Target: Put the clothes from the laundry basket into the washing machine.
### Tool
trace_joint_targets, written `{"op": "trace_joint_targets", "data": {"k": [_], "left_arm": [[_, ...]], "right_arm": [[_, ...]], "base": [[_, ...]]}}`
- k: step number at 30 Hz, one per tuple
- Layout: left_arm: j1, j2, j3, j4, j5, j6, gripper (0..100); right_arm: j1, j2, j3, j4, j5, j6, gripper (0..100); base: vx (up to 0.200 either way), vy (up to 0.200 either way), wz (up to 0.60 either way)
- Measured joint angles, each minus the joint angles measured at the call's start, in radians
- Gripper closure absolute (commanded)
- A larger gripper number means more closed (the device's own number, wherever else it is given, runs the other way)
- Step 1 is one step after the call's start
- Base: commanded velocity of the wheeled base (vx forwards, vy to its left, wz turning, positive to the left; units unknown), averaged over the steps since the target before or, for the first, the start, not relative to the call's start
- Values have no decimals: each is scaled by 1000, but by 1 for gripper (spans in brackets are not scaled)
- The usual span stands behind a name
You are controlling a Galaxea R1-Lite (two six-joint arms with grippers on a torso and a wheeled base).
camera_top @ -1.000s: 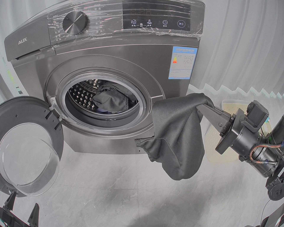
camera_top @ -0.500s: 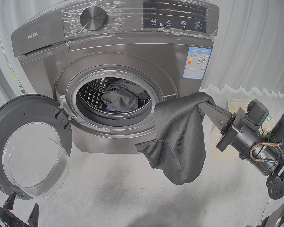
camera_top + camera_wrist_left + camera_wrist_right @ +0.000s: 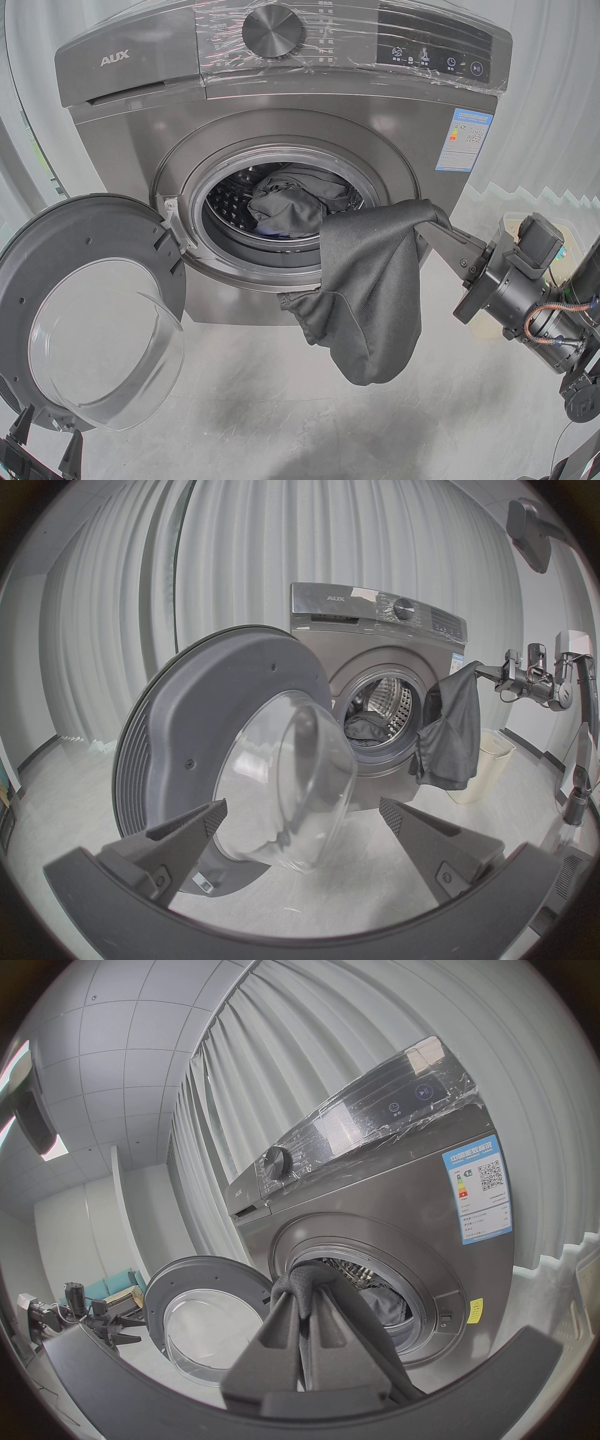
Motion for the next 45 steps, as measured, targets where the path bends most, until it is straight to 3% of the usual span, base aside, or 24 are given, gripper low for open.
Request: {"op": "trace_joint_targets", "data": {"k": [6,12,18,23,30,35,39,42,44,45], "left_arm": [[2,0,0,0,0,4,0],[3,0,0,-1,2,40,0],[3,0,0,0,-1,38,0],[3,0,0,-8,-22,57,0],[3,0,0,-12,-29,57,0],[5,0,-29,-65,-33,16,0],[7,29,-135,-97,-81,-11,0],[7,94,-203,-111,-194,-18,0],[7,169,-224,-127,-292,-11,0],[7,195,-228,-134,-317,-7,0]], "right_arm": [[2,1,4,3,0,-1,100],[16,11,0,4,1,-11,100],[56,41,-33,-12,-2,-11,100],[73,87,-85,-46,-30,-2,100],[93,150,-175,-75,-55,14,100],[98,173,-199,-76,-61,15,100],[101,183,-208,-74,-62,15,100],[103,190,-217,-74,-63,16,100],[105,195,-224,-74,-63,17,100],[106,197,-227,-75,-63,17,100]], "base": [[0,0,0],[0,0,0],[0,0,0],[0,0,0],[0,0,0],[0,0,0],[0,0,0],[0,0,0],[0,0,0],[0,0,0]]}}
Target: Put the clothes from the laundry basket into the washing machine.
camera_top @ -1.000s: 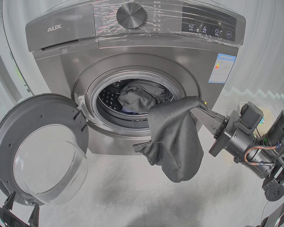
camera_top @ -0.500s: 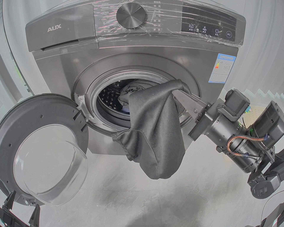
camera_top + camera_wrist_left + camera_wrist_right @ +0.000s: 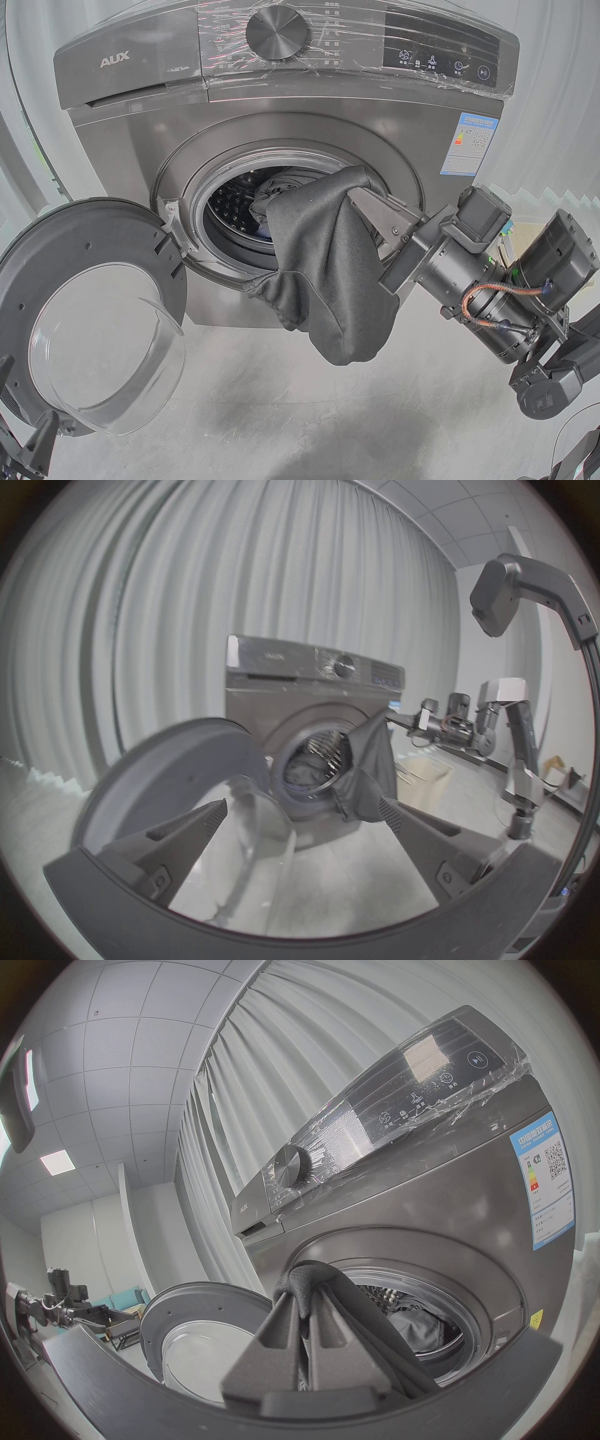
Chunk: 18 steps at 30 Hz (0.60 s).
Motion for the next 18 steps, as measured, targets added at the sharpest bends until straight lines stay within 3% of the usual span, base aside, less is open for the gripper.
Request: {"op": "trace_joint_targets", "data": {"k": [4,7,11,18], "left_arm": [[-4,162,3,-64,-118,34,0],[-28,286,10,-126,-167,57,0],[-97,423,16,-200,-193,71,0],[-189,677,4,-392,-203,70,0]], "right_arm": [[2,9,-16,0,0,1,100],[3,15,-28,-1,0,2,100],[5,23,-39,-1,1,3,100],[6,33,-44,0,1,3,100]], "base": [[0,0,0],[0,0,0],[0,0,0],[0,0,0]]}}
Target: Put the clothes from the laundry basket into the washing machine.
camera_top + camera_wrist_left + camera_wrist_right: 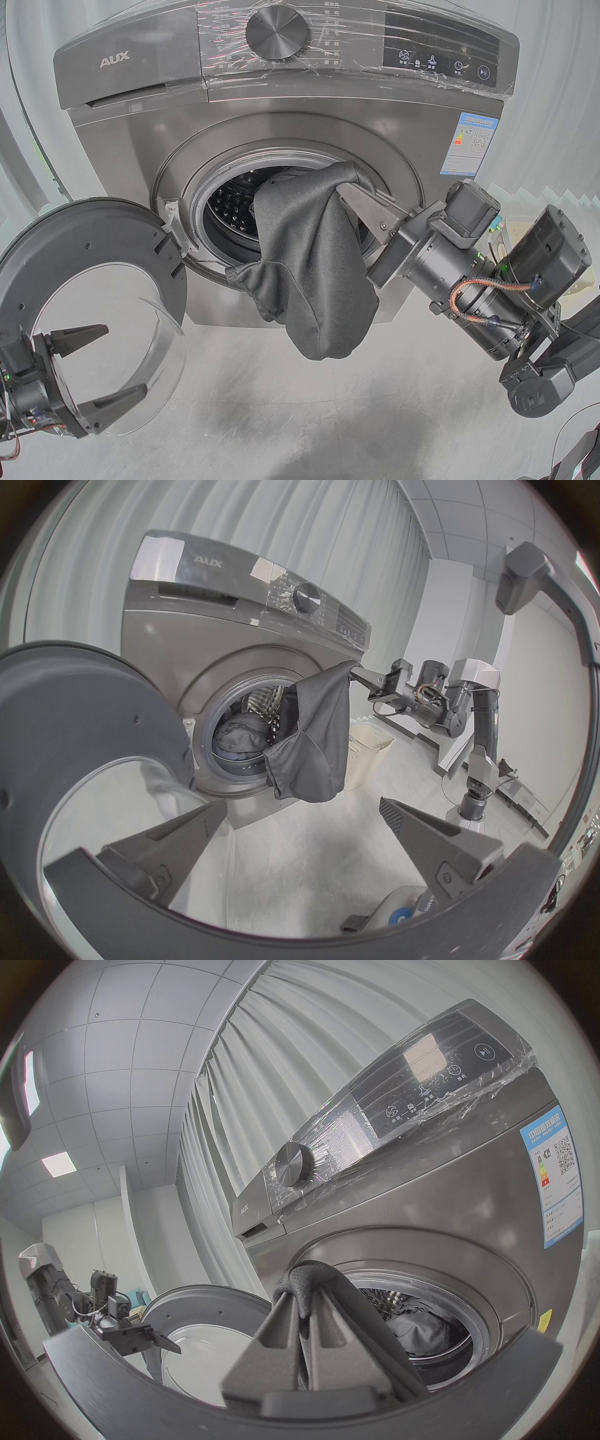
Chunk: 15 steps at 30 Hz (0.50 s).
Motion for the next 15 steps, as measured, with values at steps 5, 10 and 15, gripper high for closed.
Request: {"op": "trace_joint_targets", "data": {"k": [5,10,15], "left_arm": [[-26,141,-30,-95,13,-11,0],[-63,265,-62,-149,23,-25,0],[-103,371,-90,-217,32,-40,0]], "right_arm": [[0,3,1,0,0,0,100],[1,4,1,4,0,0,100],[3,4,-1,7,2,0,100]], "base": [[0,0,0],[0,0,0],[0,0,0]]}}
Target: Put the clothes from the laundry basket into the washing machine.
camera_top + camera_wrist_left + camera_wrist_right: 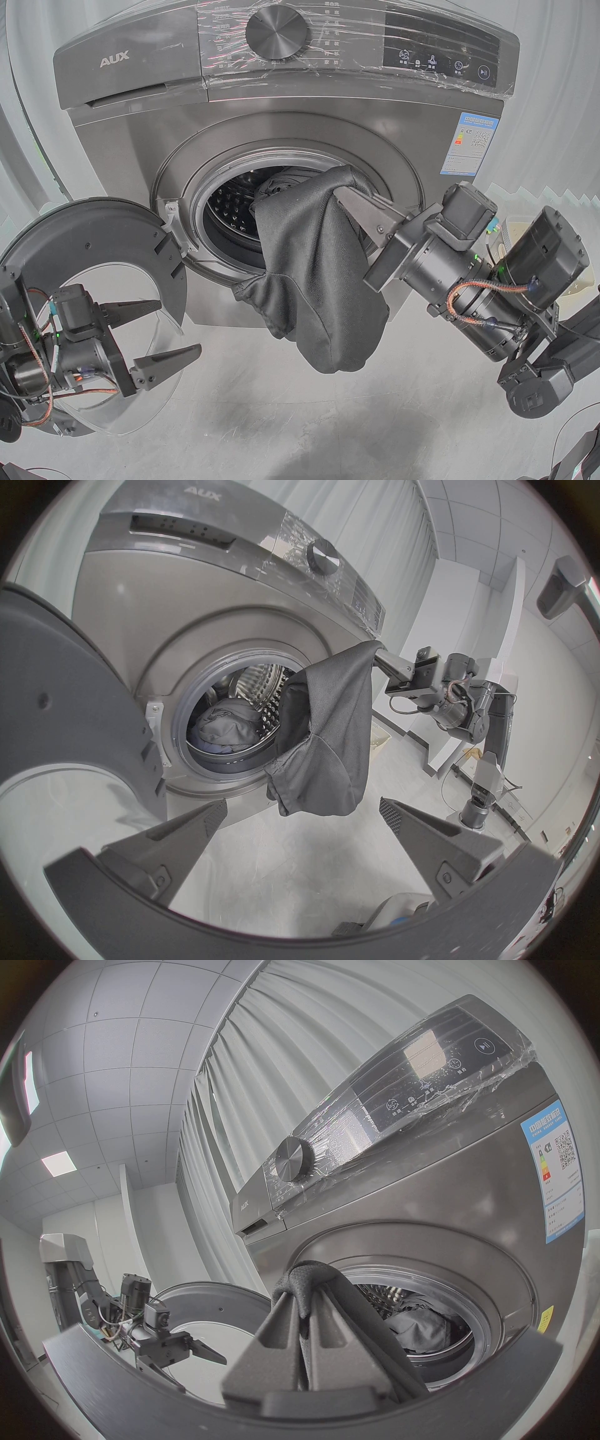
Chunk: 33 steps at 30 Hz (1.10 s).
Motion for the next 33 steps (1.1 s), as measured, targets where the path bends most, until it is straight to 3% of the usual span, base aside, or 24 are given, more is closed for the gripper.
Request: {"op": "trace_joint_targets", "data": {"k": [9,33], "left_arm": [[-45,170,-44,-129,13,-10,0],[-109,440,-184,-309,13,-17,0]], "right_arm": [[15,9,1,3,1,0,100],[30,20,0,-2,0,0,100]], "base": [[0,0,0],[0,0,0]]}}
